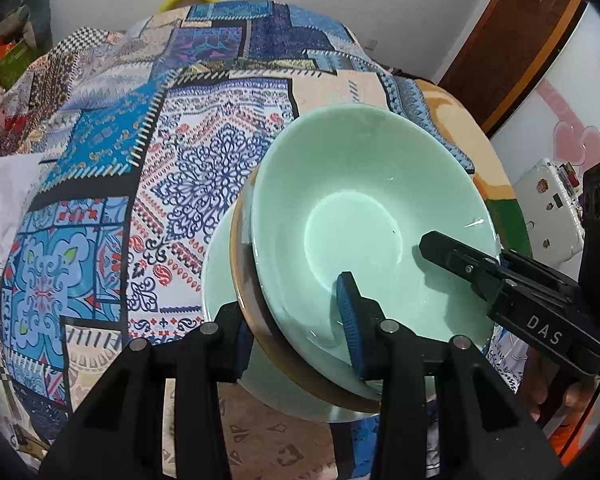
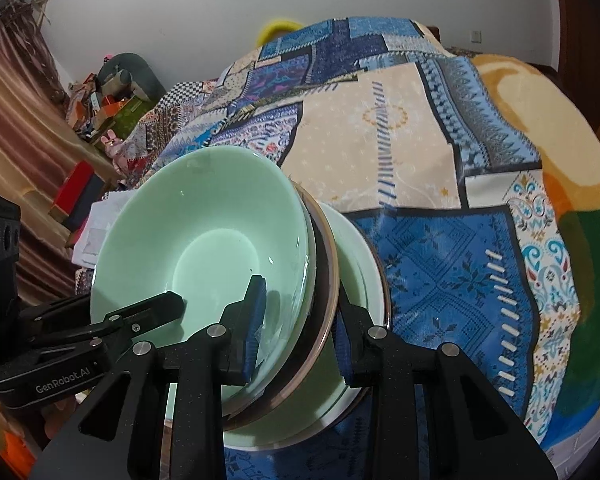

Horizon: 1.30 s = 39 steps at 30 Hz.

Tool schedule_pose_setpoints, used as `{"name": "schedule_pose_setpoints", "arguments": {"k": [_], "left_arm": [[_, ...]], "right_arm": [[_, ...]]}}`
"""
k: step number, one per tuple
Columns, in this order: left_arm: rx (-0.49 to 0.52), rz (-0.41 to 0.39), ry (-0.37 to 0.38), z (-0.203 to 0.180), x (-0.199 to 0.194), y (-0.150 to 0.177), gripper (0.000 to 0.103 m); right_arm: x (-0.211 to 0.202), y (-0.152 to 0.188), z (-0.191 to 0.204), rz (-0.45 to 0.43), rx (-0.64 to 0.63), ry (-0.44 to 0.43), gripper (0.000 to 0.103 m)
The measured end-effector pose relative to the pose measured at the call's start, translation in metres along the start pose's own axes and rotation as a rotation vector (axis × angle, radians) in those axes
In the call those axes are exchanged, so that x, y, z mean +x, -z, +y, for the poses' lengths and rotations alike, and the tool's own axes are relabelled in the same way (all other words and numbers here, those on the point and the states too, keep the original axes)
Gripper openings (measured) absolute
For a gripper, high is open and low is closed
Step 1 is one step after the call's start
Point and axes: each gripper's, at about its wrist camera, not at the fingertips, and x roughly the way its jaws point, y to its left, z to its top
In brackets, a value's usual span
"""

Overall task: Organize plates and bowls
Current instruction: 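Carry the bowl stack onto the pale green plate and lower it, then open the right tool and raise it away from the bowl stack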

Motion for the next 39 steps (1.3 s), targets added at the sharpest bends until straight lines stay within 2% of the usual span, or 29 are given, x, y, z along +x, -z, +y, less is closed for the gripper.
{"name": "schedule_pose_setpoints", "arguments": {"k": [10, 15, 19, 25, 32, 37, 39], "left_arm": [[-0.046, 0.028, 0.044, 0.011, 0.010, 0.002, 0.038], [-0.024, -0.026, -0.002, 0.008, -0.003, 0.002, 0.039], [-0.048, -0.057, 0.004, 0.012, -0.022, -0.002, 0.041], [0.000, -0.198, -0.006, -0.003, -0.082, 0.000, 0.043], [0.076, -0.463, -0.026, -0.034, -0.179, 0.018, 0.053], [0.094, -0.597, -0.029, -0.049, -0.228, 0.035, 0.064], [0.097, -0.640, -0.033, -0.052, -0.241, 0.041, 0.067]], "right_arm": [[0.000, -0.001, 0.005, 0.004, -0.030, 0.006, 0.032], [-0.019, -0.003, 0.008, -0.030, -0.040, 0.030, 0.034], [-0.052, -0.005, 0.016, -0.096, -0.072, 0.036, 0.036], [-0.115, -0.006, 0.044, -0.247, -0.148, 0.030, 0.038], [-0.189, 0.005, 0.077, -0.454, -0.239, 0.000, 0.047], [-0.218, 0.014, 0.089, -0.547, -0.265, -0.025, 0.050], [-0.225, 0.018, 0.091, -0.574, -0.267, -0.028, 0.055]]}}
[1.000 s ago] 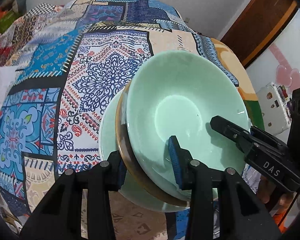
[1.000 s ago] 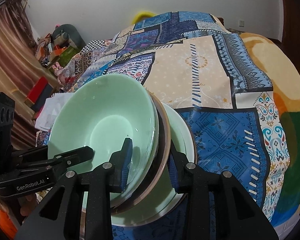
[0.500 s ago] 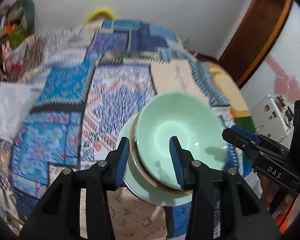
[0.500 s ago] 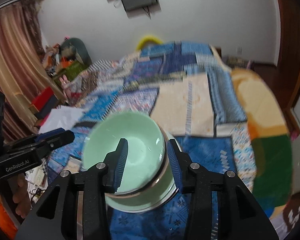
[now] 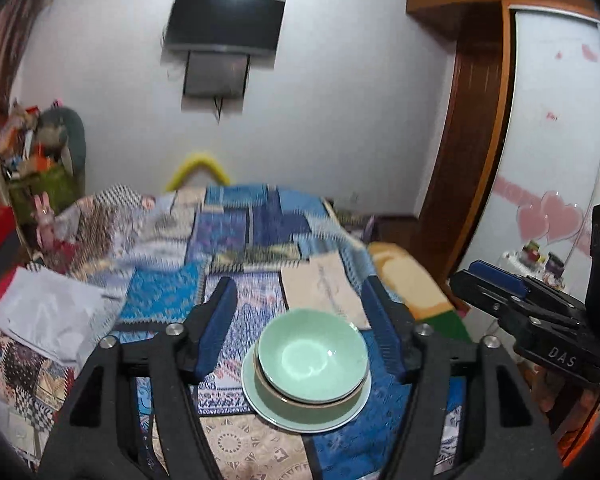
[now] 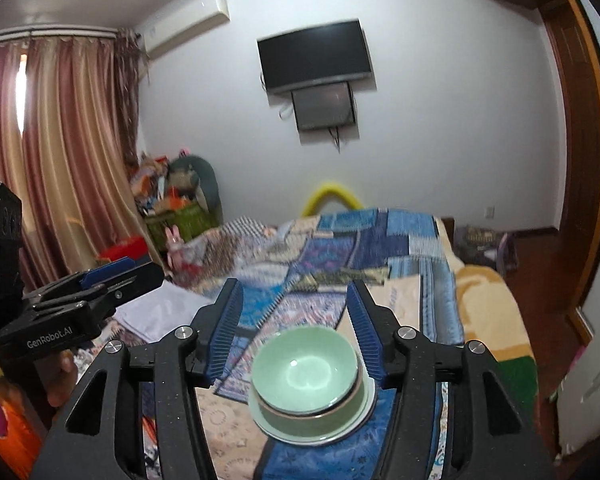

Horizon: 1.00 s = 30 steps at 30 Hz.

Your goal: Organize plates and bowls

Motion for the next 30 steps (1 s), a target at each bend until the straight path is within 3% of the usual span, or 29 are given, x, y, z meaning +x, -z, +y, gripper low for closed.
{"name": "schedule_pose_setpoints", "arguments": {"k": [7, 16, 30], "left_arm": [[0.007, -0.120, -0.006, -0.006, -0.042, -0.004, 0.093], [0.054, -0.195, -0.049, -0.014, -0.064, 0.001, 0.102], [0.054, -0.189, -0.039, -0.016, -0.063, 0.007, 0.102]], "right_arm": [[-0.014, 0.000, 0.006, -0.065, 0.001, 0.009, 0.083], [-0.024, 0.000, 0.015, -0.130, -0.022, 0.042, 0.101], [-0.029, 0.005, 0.016, -0.134, -0.036, 0.059, 0.103]]}}
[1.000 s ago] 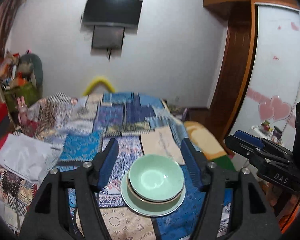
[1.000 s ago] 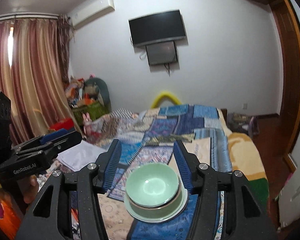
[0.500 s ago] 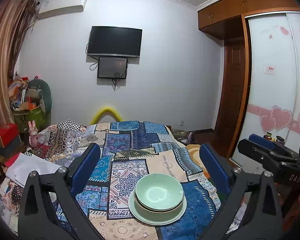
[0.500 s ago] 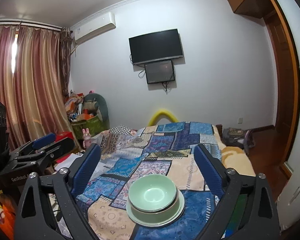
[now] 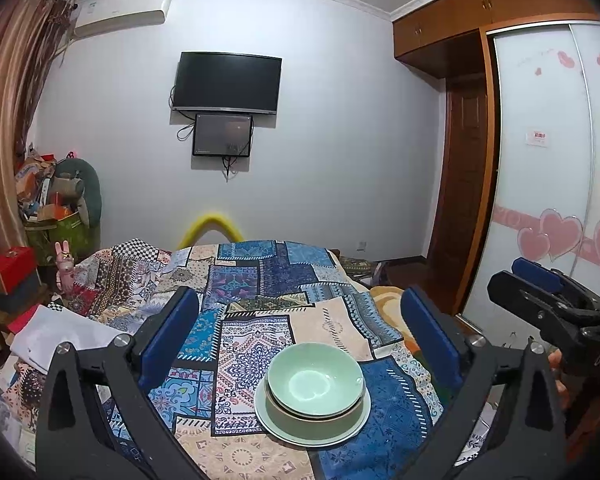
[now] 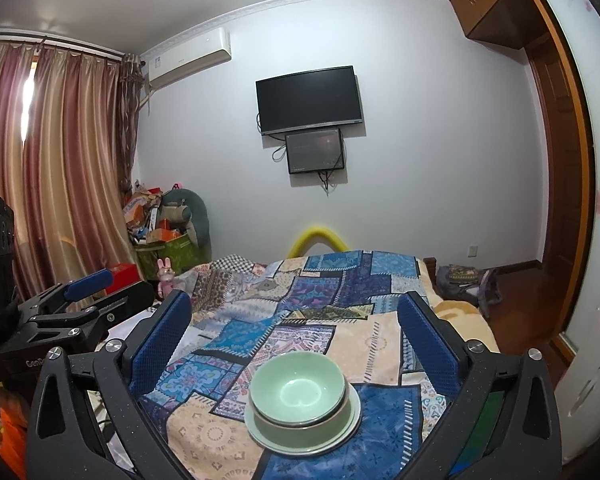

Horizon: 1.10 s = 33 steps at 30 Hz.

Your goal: Organize plates and bowls

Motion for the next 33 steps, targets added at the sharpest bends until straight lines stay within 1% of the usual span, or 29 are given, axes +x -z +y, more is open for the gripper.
{"name": "schedule_pose_setpoints", "arguments": {"k": [9, 33], "left_arm": [[-0.002, 0.009, 0.012, 0.0025, 0.0015, 0.0018, 0.102], [-0.001, 0.015, 0.014, 0.0033, 0.0053, 0.0052, 0.103]], "right_arm": [[0.0009, 0.0012, -0.0060, 0.008, 0.011, 0.004, 0.103], [0.0008, -0.0013, -0.0083, 0.011, 0.014, 0.004, 0.103]]}}
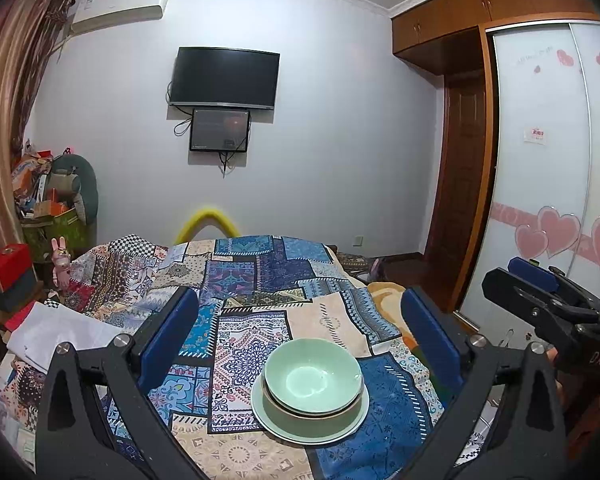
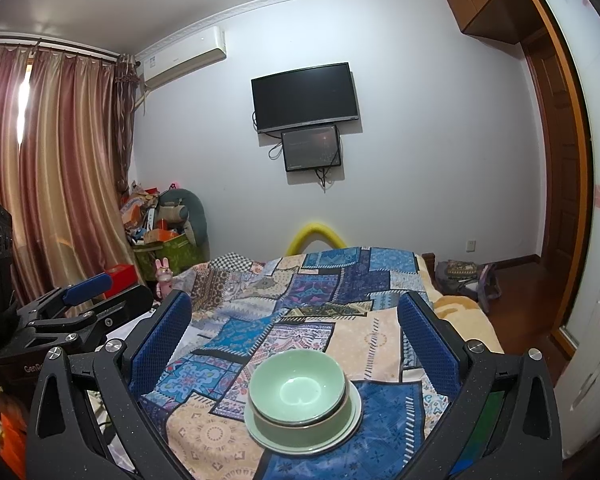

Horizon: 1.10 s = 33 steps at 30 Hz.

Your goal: Organize plates and bowls

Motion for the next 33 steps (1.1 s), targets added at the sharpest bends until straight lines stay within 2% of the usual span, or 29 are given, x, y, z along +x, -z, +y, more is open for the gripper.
{"name": "schedule_pose_setpoints", "arguments": {"k": [33], "left_arm": [[0.026, 0.006, 0.026, -0.0096, -0.0013, -0.0001, 0.103]], "right_arm": [[0.0000, -0.0008, 0.0010, 0.004, -0.006, -0.002, 0.103]]}}
